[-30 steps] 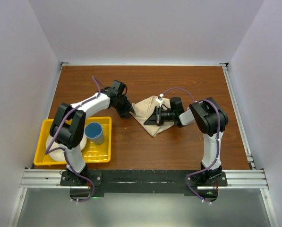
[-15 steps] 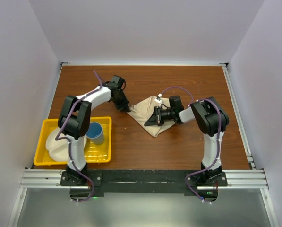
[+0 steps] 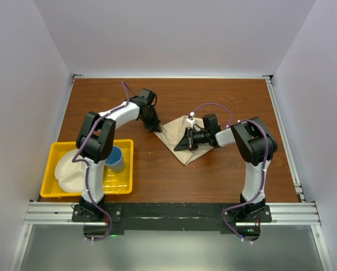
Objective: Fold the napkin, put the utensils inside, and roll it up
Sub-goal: Roll the napkin at the center of the board.
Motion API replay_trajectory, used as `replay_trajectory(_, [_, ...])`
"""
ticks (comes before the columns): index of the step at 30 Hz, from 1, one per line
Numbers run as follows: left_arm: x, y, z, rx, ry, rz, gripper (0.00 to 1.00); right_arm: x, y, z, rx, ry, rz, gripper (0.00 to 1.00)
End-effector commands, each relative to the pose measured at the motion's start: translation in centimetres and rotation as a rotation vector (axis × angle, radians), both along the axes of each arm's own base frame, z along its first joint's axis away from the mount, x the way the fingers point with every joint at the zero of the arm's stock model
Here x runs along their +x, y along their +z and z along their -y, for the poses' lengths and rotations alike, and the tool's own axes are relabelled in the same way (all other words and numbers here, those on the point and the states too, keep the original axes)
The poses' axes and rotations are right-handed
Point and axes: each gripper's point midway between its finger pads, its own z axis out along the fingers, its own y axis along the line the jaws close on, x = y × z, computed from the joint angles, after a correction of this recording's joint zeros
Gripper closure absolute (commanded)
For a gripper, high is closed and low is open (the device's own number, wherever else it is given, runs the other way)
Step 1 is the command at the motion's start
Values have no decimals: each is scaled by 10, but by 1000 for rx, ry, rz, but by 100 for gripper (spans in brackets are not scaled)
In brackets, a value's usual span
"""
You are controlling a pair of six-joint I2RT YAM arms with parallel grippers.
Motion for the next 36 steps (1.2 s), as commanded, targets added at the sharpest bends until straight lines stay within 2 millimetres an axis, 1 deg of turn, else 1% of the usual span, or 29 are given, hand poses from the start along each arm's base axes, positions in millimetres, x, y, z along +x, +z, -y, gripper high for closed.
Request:
replay_trajectory(1, [-8,29,-14,102,-55,89,74,-24,-71,38,-285,-77,-109,100])
replay_trajectory(3, [-12,44,-18,107,-47,112,64,-22,-66,36,-268,-69,-102,100])
replay_trajectory(4, [-18,56,-20,91,-36,128,57,-20,-62,33,-251,-69,-98,100])
replay_trajectory(5, [-22,61,-19,74,-31,130,54,-20,-59,31,-236,-75,-111,100])
replay_trajectory(6, [-32,67,-21,56,-25,130,52,-18,-52,27,-205,-74,-101,100])
replay_trajectory(7, [-35,69,-19,27,-4,130,48,-15,-47,25,-190,-93,-116,100])
replay_trajectory(8, [-42,72,-16,-13,-3,119,47,-14,-44,23,-175,-98,-116,100])
replay_trajectory(9, [-54,71,-18,-37,9,108,46,-12,-38,20,-151,-103,-102,100])
replay_trajectory(10, [-52,77,-12,-89,36,132,45,-11,-33,18,-135,-119,-121,100])
replay_trajectory(11, [-57,77,-8,-125,41,124,44,-10,-30,17,-124,-126,-124,100])
replay_trajectory(12, [-65,71,-9,-150,69,99,44,-7,-25,15,-101,-135,-114,100])
replay_trajectory(13, [-63,75,1,-215,57,118,43,-5,-19,12,-80,-154,-132,100])
replay_trajectory(14, [-69,67,2,-232,57,93,43,-4,-17,11,-66,-162,-138,100])
replay_trajectory(15, [-71,60,6,-255,73,65,42,-1,-9,8,-37,-173,-135,100])
replay_trajectory(16, [-68,63,14,-306,62,79,39,1,-7,7,-28,-179,-140,100])
replay_trajectory(17, [-72,54,14,-314,70,59,37,3,-3,5,-15,-181,-131,100])
replay_trajectory(18, [-66,58,18,-347,84,82,34,4,0,4,1,-190,-149,100])
replay_trajectory(19, [-65,57,20,-357,89,88,33,6,2,3,16,-193,-150,100])
replay_trajectory(20, [-65,52,20,-360,96,82,33,8,6,0,36,-194,-138,100])
replay_trajectory(22, [-62,51,23,-399,120,73,31,8,10,-2,58,-198,-161,100])
replay_trajectory(23, [-63,43,23,-401,133,57,28,10,13,-3,74,-199,-149,100])
replay_trajectory(24, [-62,43,25,-413,151,49,27,11,16,-3,86,-206,-161,100])
replay_trajectory(28, [-53,38,29,-450,190,58,27,10,26,-7,137,-200,-166,100])
replay_trajectory(29, [-53,31,29,-454,211,30,27,12,30,-7,147,-201,-154,100])
replay_trajectory(31, [-52,25,29,-457,231,9,27,11,32,-8,157,-199,-157,100])
replay_trajectory(32, [-53,18,28,-451,248,-10,27,11,32,-8,162,-196,-157,100])
replay_trajectory(36, [-55,6,26,-451,299,-45,27,10,35,-9,185,-188,-155,100])
